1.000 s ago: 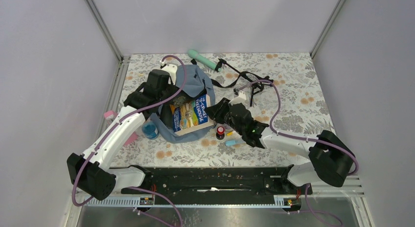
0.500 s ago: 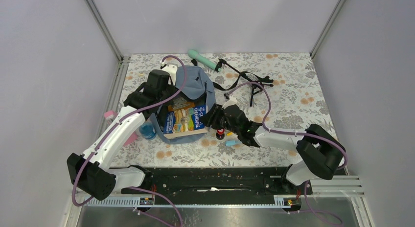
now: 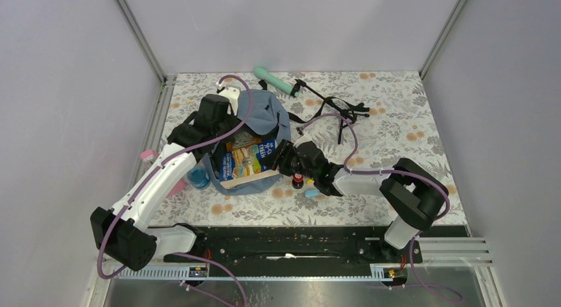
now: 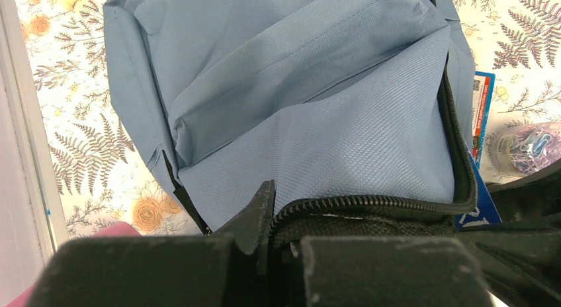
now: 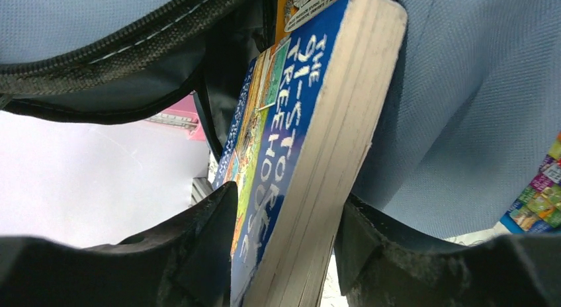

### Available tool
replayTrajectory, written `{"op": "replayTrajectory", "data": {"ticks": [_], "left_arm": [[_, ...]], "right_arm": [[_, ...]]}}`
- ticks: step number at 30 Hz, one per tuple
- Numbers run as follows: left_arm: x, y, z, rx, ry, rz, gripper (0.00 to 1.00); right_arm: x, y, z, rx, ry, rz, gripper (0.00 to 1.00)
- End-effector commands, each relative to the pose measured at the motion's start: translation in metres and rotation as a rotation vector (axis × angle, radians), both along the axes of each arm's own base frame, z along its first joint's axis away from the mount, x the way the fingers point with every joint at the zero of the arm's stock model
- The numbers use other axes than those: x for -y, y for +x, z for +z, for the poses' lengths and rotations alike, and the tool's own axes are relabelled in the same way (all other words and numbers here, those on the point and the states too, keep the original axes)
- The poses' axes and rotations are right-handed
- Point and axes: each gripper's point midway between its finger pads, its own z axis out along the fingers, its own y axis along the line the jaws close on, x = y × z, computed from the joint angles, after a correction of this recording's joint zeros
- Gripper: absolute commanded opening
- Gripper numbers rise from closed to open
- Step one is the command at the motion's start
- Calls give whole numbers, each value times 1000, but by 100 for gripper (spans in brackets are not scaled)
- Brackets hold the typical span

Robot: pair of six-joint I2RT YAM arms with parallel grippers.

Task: Pack the student bag
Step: Place the book in the student bag.

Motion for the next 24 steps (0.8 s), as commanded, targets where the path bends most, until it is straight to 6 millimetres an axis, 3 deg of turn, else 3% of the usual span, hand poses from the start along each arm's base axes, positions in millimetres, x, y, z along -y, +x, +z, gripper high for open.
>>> {"op": "replayTrajectory", "data": {"ticks": [1, 9, 13, 20, 24], "left_arm": [[3, 14, 35, 109, -37, 10, 0], [3, 13, 36, 113, -39, 8, 0], [8, 11, 39, 113, -64, -13, 0], [27, 3, 49, 114, -146, -89, 0], [42, -2, 52, 109, -198, -155, 0]], "right_arm": [[-21, 1, 38, 19, 150, 38, 54], [3, -2, 61, 71, 124, -22, 19], [32, 5, 78, 101, 151, -157, 0], [80, 14, 110, 119, 253, -389, 0], [95, 19, 122, 126, 293, -470, 0]]}}
